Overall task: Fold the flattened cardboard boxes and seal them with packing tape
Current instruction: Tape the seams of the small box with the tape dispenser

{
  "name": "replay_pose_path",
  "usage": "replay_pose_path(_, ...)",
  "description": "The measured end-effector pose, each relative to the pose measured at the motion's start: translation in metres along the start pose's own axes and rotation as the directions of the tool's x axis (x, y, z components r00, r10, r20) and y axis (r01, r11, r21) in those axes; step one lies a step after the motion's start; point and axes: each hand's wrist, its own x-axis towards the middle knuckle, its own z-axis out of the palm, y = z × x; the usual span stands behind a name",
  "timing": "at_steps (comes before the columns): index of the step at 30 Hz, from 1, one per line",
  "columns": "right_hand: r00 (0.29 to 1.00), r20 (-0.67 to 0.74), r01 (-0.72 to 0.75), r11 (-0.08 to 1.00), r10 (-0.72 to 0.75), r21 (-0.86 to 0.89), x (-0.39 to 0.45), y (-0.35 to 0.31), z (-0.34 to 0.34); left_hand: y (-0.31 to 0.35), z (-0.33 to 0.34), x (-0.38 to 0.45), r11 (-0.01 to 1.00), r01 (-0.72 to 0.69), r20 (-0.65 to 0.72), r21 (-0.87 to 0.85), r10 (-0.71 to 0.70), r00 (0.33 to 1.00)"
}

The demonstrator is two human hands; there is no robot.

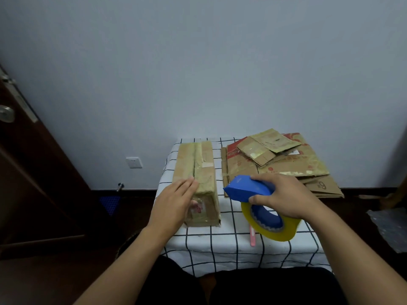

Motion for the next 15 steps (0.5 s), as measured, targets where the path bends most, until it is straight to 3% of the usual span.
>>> replay_pose_path(4, 1.000, -0.013, 0.004, 1.000, -0.004, -0.015, 0.003, 0.000, -0.002, -0.009, 0.007, 0.003, 1.000, 0.001, 0.034, 0.015, -0.001, 0.999)
replay_pose_path(7, 1.000, -0.015, 0.016, 1.000, -0.016, -0.015, 0.004, -0.001, -0.001, -0.015, 0.011, 0.004, 0.995, 0.086, 0.056, -0.049, -0.083, 0.995)
replay_pose_path(12, 0.996, -0.004, 0.092, 0.995, -0.092, 0.029, 0.002, -0.007, -0.002, -0.020, 0.012, 0.004, 0.999, 0.030, -0.128, -0.042, -0.036, 0.991)
replay_pose_path(15, 0.987, -0.014, 0.158, 0.984, -0.157, 0.088, 0.000, -0.008, -0.004, -0.020, 0.019, 0.004, 0.998, -0.018, -0.151, -0.053, 0.010, 0.988)
